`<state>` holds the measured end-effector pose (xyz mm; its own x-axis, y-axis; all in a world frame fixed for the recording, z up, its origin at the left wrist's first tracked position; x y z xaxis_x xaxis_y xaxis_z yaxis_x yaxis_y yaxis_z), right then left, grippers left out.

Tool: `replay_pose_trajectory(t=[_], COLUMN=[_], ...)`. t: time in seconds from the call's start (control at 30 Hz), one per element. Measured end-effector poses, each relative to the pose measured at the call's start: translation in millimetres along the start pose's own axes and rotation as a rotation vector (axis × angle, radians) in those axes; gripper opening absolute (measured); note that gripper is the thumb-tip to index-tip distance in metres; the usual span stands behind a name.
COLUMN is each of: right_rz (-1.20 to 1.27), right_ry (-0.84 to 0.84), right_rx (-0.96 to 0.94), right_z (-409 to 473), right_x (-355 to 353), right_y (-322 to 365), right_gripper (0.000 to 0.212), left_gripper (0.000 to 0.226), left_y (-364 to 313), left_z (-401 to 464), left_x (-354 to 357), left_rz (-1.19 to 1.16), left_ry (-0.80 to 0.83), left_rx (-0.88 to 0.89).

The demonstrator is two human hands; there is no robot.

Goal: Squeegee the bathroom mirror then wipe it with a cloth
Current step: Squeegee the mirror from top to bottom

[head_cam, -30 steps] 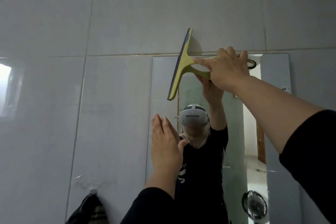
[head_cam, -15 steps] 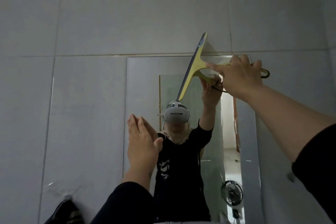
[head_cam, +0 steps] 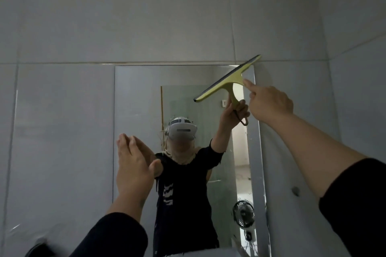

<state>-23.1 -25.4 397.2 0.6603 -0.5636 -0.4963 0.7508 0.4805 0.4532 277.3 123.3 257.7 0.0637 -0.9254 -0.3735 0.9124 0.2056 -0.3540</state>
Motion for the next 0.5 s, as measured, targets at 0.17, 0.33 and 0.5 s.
replay_pose_trajectory(t=[0.17,0.33,0.5], right_rz=[0.106,0.298,0.462], right_ry=[0.013,0.023,0.025], right_rx=[0.078,0.148,0.206], right_z=[-20,-43,-74], right_x=[13,32,52], right_y=[3,10,24], right_gripper=[0.051,0.049,0.052], left_gripper=[0.095,0.093,0.094], left_y=[2,2,2], left_z=[-1,-2,-4], left_x=[0,1,-1], left_rz=[0.006,0.006,0.014], left_ry=[-0.007,-0.008,-0.005], left_rx=[0.028,0.033,0.024])
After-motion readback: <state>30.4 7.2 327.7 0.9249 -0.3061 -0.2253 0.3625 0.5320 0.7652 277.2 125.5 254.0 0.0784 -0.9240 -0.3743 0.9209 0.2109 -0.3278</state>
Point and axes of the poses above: each hand's wrist, its own z-axis towards the middle knuckle, its own x-axis out of the palm, y = z × x, the point moved 7 cm from there along z, towards the middle knuckle, and after that the axes turned 10 degrees about x, right-handed, at the moved point
